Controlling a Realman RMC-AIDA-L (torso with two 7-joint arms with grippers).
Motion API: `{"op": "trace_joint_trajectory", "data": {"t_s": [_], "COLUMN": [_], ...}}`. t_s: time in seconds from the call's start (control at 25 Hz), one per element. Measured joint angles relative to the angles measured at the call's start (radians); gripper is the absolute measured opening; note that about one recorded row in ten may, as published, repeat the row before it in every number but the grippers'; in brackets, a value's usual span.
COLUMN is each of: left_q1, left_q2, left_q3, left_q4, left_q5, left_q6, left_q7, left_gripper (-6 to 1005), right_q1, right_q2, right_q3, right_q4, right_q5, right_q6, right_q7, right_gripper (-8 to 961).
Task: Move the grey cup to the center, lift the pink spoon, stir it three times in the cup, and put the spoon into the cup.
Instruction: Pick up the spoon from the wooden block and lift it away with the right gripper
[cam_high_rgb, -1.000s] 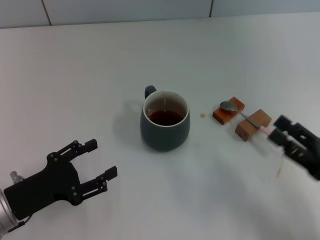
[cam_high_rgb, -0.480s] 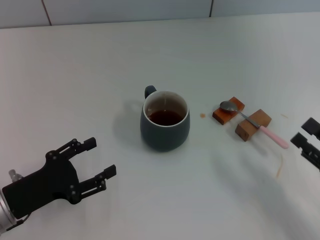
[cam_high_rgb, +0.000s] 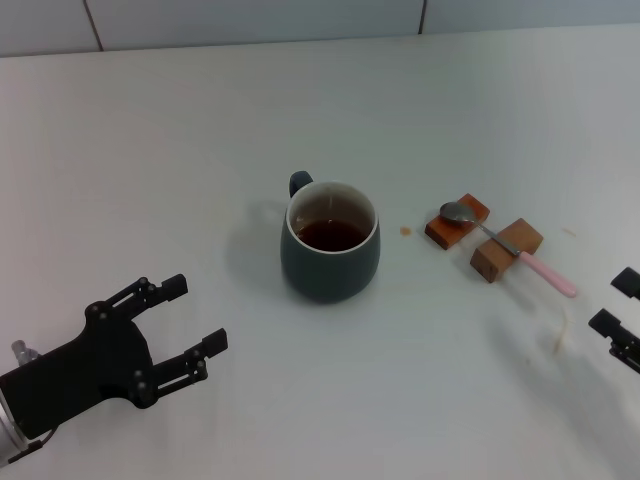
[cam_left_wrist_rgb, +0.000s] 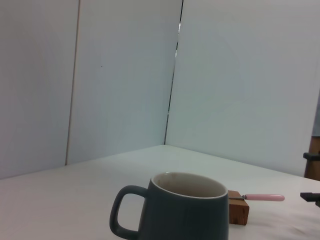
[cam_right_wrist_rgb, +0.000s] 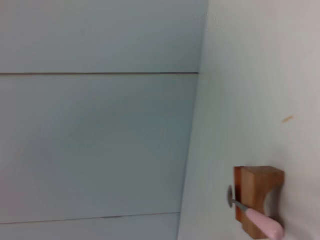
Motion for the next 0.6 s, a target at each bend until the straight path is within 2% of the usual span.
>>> {"op": "trace_joint_trajectory", "data": {"t_s": [0.6], "left_q1": [0.000], "left_q2": [-0.003], "left_q3": [-0.011], "left_q4": [-0.001], "left_q5": [-0.001], "left_q6": [0.000], "left_q7": [-0.001], "left_gripper": [814], "right_q1": [0.055], "right_q2": [0.000], "right_q3": [0.001], "right_q4": [0.009], "right_q5": [-0.034], "right_q6": [0.087], "right_q7": [0.009], "right_gripper": [756]}}
